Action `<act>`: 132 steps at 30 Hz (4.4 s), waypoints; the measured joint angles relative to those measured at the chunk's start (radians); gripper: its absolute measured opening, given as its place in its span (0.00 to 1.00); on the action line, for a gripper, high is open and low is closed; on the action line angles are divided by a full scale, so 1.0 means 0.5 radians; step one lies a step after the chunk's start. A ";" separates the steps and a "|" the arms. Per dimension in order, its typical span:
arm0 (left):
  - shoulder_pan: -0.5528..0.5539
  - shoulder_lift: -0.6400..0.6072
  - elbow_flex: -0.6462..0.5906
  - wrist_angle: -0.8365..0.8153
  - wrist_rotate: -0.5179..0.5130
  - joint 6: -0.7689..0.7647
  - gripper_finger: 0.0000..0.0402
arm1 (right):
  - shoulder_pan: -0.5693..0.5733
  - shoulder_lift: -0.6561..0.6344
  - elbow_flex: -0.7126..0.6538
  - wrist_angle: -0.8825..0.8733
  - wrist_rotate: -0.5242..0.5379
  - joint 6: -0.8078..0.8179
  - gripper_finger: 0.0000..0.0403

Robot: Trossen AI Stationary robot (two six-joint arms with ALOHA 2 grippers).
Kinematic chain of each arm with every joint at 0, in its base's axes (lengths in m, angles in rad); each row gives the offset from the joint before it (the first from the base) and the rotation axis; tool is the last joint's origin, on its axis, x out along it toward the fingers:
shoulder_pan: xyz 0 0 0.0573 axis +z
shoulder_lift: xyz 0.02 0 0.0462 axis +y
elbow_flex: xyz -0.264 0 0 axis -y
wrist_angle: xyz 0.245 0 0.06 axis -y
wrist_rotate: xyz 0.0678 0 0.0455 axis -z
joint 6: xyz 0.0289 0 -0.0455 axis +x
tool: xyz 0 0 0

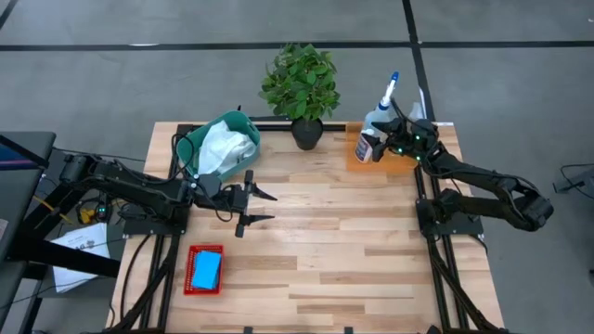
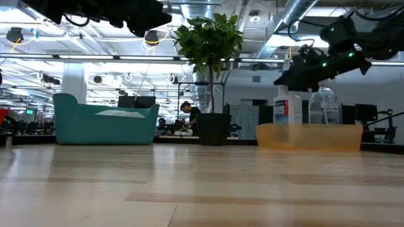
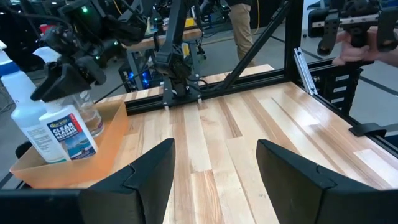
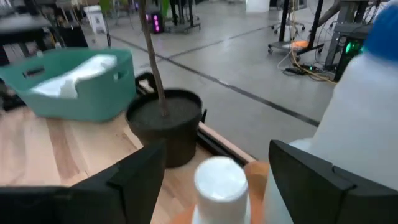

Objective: Pick & Place Kitchen Items
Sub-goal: Return to Home Position

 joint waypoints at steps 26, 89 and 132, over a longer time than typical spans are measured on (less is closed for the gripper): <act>-0.001 0.000 0.000 -0.013 0.000 -0.014 0.55 | 0.551 -0.809 0.003 -0.808 0.005 0.598 0.60; 0.301 -1.164 -1.061 0.320 0.201 -0.248 0.00 | 3.295 -0.585 -0.591 0.344 2.670 0.736 0.00; 0.198 -2.148 -1.061 -0.625 -0.203 -0.370 0.00 | 3.299 -0.066 -0.586 0.850 2.782 0.945 0.00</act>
